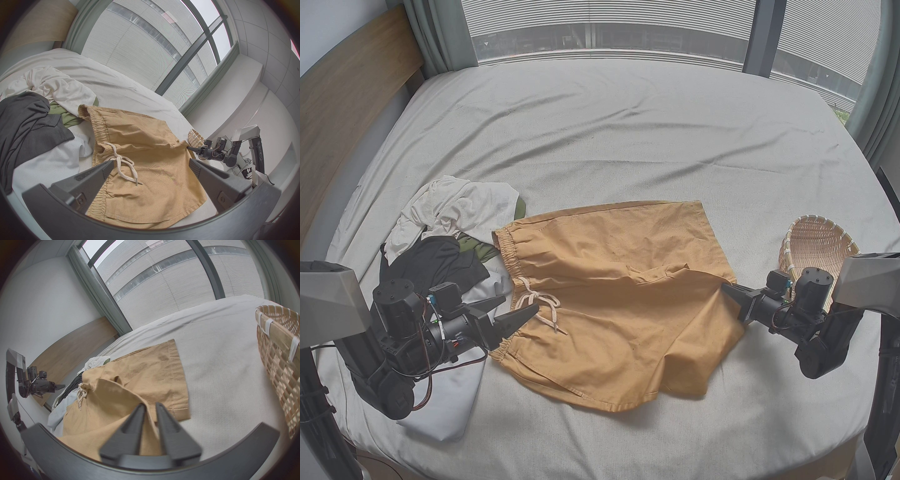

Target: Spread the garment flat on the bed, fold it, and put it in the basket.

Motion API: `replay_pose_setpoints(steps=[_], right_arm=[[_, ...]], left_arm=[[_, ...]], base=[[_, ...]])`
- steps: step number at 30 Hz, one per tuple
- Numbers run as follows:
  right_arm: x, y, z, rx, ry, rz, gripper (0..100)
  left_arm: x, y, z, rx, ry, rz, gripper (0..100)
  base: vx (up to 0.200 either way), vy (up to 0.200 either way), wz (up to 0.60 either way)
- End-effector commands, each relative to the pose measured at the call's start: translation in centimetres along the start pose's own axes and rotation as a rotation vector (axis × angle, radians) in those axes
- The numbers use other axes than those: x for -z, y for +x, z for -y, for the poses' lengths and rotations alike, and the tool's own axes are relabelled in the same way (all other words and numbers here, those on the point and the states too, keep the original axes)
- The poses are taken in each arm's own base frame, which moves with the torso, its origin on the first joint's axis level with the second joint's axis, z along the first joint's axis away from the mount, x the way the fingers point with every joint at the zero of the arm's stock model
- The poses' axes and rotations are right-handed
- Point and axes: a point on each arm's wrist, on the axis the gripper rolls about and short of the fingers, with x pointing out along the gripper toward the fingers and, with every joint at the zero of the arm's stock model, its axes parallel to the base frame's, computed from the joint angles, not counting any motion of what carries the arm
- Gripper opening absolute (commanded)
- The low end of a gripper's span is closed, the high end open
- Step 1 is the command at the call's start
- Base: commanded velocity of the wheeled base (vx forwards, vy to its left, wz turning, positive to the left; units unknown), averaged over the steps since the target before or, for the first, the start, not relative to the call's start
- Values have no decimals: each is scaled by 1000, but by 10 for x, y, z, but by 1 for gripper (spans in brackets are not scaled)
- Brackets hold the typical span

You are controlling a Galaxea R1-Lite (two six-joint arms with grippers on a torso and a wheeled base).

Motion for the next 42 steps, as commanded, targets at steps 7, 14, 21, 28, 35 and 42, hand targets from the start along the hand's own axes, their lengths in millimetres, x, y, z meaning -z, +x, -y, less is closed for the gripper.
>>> replay_pose_setpoints(steps=[7,14,21,28,35,42], right_arm=[[-10,-25,-17,54,12,-7,100],[6,-50,-19,90,58,-98,100],[20,-81,-31,108,149,-201,100],[38,-75,-51,56,295,-280,100],[54,-66,-65,3,340,-350,100],[65,-62,-77,-34,353,-400,100]], left_arm=[[-1,0,0,0,2,4,100],[0,0,0,-1,1,2,100],[0,1,0,1,1,2,100],[-2,0,1,1,4,8,100],[-3,0,1,0,5,11,100],[-3,0,1,1,6,12,100]], base=[[0,0,0],[0,0,0],[0,0,0],[0,0,0],[0,0,0],[0,0,0]])
